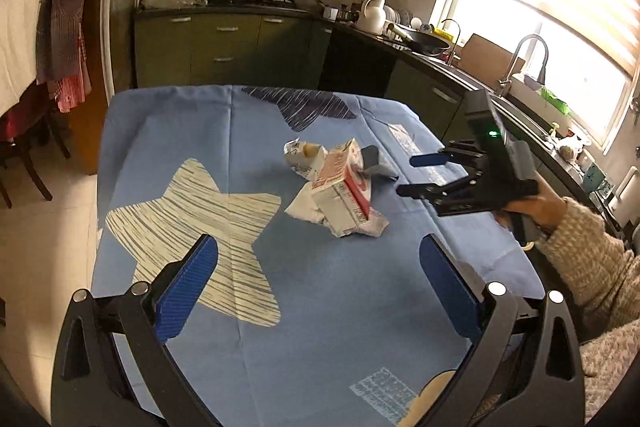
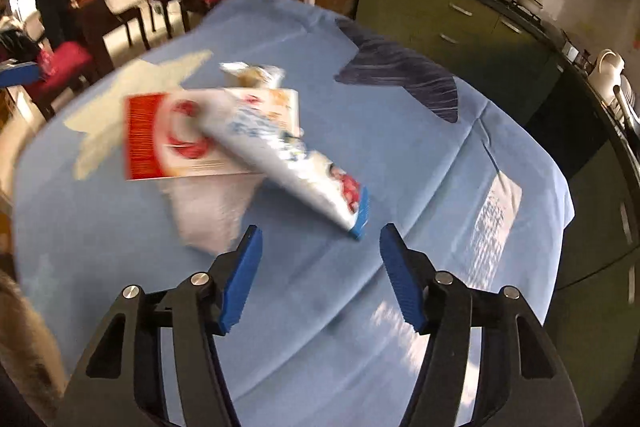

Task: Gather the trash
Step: 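Grasp the white milk tube by its end with the right gripper, then carry the milk tube over the bin and open the right gripper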

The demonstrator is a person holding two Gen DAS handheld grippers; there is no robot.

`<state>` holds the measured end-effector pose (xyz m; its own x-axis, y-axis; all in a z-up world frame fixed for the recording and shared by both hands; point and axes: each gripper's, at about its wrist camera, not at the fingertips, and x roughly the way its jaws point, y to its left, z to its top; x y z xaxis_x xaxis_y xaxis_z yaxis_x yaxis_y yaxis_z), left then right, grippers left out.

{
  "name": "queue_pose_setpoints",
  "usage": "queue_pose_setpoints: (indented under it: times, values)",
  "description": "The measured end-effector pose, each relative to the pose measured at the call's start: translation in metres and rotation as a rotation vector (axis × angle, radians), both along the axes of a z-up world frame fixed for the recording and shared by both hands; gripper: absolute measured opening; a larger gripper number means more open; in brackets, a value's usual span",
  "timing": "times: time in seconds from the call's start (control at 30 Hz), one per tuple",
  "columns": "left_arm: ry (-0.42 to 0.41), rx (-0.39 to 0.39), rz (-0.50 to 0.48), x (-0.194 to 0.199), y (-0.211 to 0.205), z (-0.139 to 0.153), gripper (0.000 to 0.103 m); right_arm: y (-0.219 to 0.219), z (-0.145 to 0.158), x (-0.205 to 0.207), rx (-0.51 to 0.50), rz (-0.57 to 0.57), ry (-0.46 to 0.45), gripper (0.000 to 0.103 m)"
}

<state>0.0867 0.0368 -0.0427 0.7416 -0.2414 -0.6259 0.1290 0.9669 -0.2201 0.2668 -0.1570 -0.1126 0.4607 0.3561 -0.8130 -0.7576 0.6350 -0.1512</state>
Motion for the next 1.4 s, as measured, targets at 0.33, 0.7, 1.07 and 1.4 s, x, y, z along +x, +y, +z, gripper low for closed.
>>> queue_pose_setpoints:
  times: [0.33, 0.7, 1.07, 1.4]
  values:
    - [0.069, -0.048, 0.016, 0.016, 0.019, -0.023, 0.096, 0.024, -0.012, 0.021, -0.018, 0.075, -0.057, 0.054]
    - [0.084, -0.067, 0.017, 0.016, 0.024, -0.031, 0.096, -0.002, 0.010, 0.025, 0.093, 0.003, 0.035, 0.021]
    - [0.051, -0.073, -0.042, -0.004, 0.008, -0.020, 0.096, -0.116, 0.070, -0.004, 0.282, -0.285, 0.149, 0.021]
    - [0.040, -0.091, -0.109, -0.014, -0.007, -0.021, 0.096, -0.273, 0.051, -0.033, -0.052, -0.770, 0.153, 0.022]
